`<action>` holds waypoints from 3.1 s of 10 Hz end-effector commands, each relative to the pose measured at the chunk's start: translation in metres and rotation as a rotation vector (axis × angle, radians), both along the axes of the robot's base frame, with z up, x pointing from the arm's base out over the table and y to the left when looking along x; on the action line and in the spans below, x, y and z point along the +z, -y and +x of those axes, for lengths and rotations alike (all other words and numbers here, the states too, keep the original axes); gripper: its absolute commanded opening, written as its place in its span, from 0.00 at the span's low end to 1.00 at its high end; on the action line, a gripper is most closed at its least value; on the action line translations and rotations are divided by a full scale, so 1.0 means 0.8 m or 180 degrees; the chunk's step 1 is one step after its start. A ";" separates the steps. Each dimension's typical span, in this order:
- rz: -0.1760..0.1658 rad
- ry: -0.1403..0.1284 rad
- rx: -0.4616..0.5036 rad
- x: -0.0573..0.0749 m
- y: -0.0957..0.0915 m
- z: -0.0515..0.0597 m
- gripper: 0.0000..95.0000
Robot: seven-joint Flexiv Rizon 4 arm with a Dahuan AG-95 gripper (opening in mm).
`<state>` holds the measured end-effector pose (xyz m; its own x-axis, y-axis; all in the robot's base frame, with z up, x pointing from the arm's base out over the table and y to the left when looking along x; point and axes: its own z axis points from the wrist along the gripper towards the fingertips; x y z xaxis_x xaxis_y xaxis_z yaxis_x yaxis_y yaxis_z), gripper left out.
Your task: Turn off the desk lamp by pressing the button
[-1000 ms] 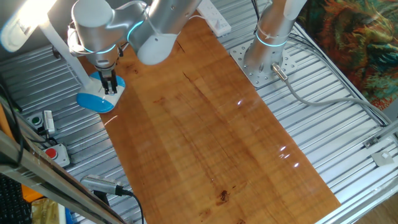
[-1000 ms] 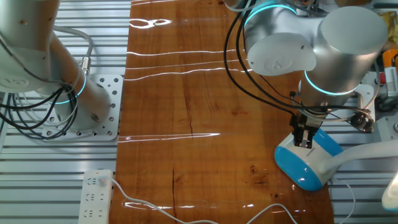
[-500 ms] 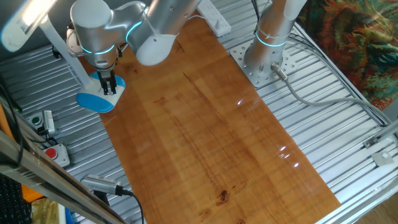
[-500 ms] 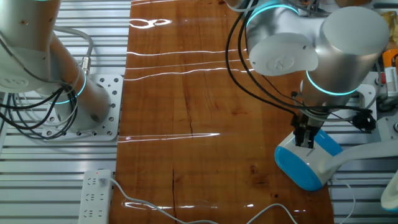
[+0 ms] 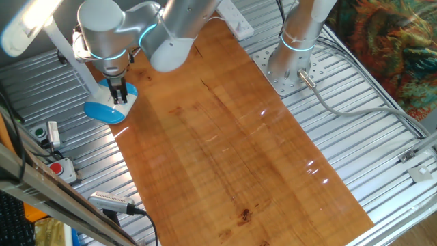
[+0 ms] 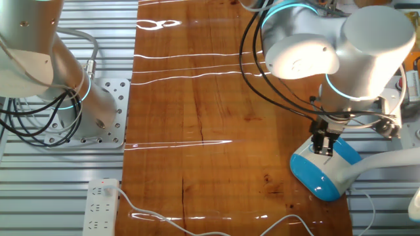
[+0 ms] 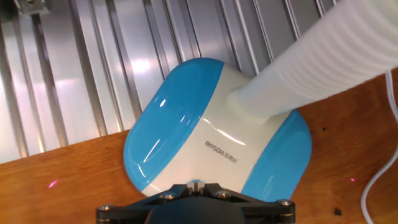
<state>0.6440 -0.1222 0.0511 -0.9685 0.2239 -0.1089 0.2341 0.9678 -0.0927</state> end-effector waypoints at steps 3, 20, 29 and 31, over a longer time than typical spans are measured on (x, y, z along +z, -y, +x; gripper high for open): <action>0.0051 -0.0059 0.0012 0.023 0.000 0.000 0.00; 0.0075 -0.0043 0.0048 0.005 -0.002 0.001 0.00; 0.0092 -0.0003 0.0060 -0.014 -0.005 -0.005 0.00; 0.0098 -0.0005 0.0059 -0.013 -0.005 -0.005 0.00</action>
<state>0.6407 -0.1193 0.0423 -0.9724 0.2098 -0.1018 0.2169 0.9740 -0.0650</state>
